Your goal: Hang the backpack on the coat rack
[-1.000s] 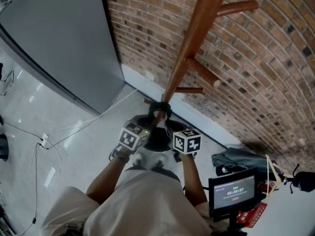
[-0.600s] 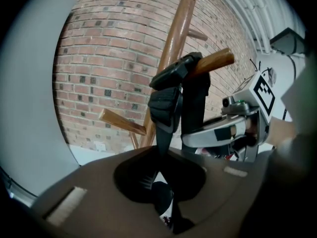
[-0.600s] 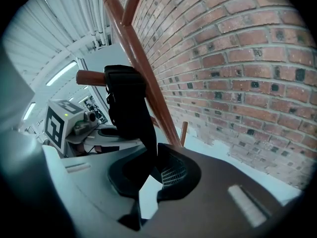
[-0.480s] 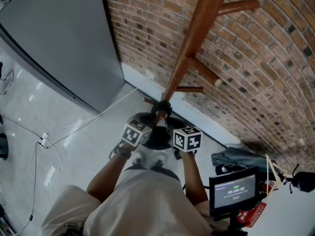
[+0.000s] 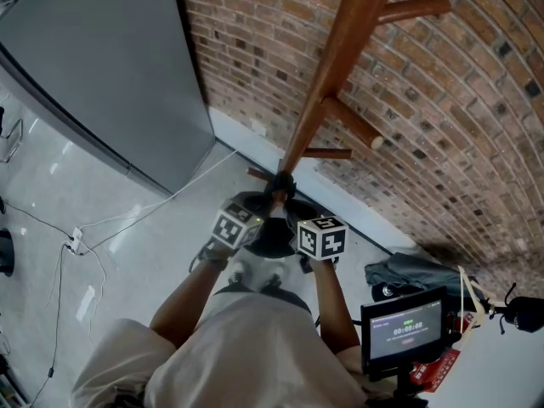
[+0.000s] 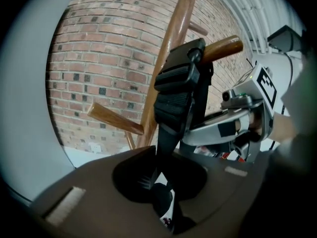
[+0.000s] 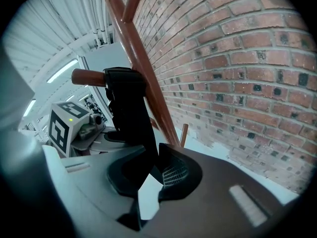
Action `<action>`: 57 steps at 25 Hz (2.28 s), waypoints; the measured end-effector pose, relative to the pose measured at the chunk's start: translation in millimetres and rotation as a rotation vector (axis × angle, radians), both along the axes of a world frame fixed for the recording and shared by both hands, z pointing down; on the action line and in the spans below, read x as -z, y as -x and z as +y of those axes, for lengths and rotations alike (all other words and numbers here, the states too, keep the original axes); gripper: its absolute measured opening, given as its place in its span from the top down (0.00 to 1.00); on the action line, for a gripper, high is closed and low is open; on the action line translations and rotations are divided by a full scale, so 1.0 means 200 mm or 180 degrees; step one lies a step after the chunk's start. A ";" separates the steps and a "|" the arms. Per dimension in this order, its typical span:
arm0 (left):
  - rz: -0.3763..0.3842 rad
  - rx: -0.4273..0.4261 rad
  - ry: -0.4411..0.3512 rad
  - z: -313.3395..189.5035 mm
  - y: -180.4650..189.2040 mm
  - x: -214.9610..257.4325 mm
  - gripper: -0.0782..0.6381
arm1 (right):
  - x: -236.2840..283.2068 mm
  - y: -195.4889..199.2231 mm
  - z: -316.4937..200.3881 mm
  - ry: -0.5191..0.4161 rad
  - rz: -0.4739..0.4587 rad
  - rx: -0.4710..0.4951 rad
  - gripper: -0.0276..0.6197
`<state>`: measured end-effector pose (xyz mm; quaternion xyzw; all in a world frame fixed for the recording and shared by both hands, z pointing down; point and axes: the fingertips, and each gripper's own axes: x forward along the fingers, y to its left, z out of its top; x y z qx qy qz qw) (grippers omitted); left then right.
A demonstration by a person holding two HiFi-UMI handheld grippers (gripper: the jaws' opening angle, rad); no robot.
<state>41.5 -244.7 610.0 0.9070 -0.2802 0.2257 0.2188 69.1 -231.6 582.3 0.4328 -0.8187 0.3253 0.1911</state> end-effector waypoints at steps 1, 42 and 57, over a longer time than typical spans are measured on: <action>0.0001 0.0010 -0.0002 0.00 0.00 -0.01 0.86 | 0.00 0.00 0.00 0.0000 0.0000 0.0001 0.91; -0.0002 -0.0006 -0.0354 0.03 0.17 0.35 0.71 | 0.53 -0.13 0.04 -0.0806 -0.0019 0.0109 0.86; 0.0233 0.0099 -0.1053 -0.08 0.18 0.79 0.83 | 0.88 -0.21 -0.03 -0.1332 0.0062 -0.0092 0.95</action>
